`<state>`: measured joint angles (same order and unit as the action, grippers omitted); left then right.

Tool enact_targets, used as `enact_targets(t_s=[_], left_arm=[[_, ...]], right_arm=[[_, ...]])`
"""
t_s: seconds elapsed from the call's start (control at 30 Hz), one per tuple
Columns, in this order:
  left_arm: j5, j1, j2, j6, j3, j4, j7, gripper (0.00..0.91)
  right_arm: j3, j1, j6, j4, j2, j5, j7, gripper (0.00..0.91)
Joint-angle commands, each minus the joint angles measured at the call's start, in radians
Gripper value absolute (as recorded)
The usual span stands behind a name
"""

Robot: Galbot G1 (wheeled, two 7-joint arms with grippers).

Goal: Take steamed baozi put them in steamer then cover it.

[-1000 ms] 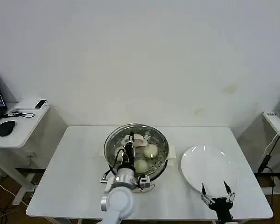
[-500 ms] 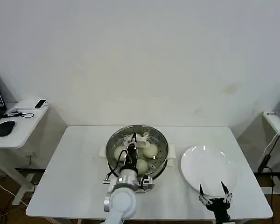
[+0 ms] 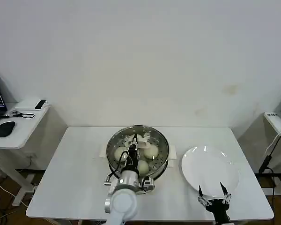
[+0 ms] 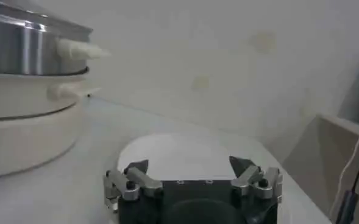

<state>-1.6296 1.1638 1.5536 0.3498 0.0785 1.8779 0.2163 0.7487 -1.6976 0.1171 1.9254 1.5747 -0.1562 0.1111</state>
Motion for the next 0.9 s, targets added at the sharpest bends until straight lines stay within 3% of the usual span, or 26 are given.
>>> enact_targets(t_s=[0.03,0.63,0.77,0.9], left_arm=[[0.029,0.019,-0.018,-0.004,-0.002,0.053,-0.011,0.907],[0.259,0.274,-0.194,-0.038,0.027,0.31,-0.151,0.907],[0.399,0.308,-0.221,-0.093,0.134,0.315,-0.248,0.907],[0.676,0.283,-0.22,-0.269,0.288,0.187,-0.54,0.907]], right_arm=[[-0.005,-0.001,-0.001,-0.002,0.001,-0.005,0.0,0.907],[-0.014,-0.016,0.0,0.002,0.001,-0.009,-0.006,0.907],[-0.018,-0.023,0.006,0.004,-0.009,-0.004,-0.005,0.907],[-0.022,-0.03,0.022,0.013,-0.029,0.022,-0.005,0.907]])
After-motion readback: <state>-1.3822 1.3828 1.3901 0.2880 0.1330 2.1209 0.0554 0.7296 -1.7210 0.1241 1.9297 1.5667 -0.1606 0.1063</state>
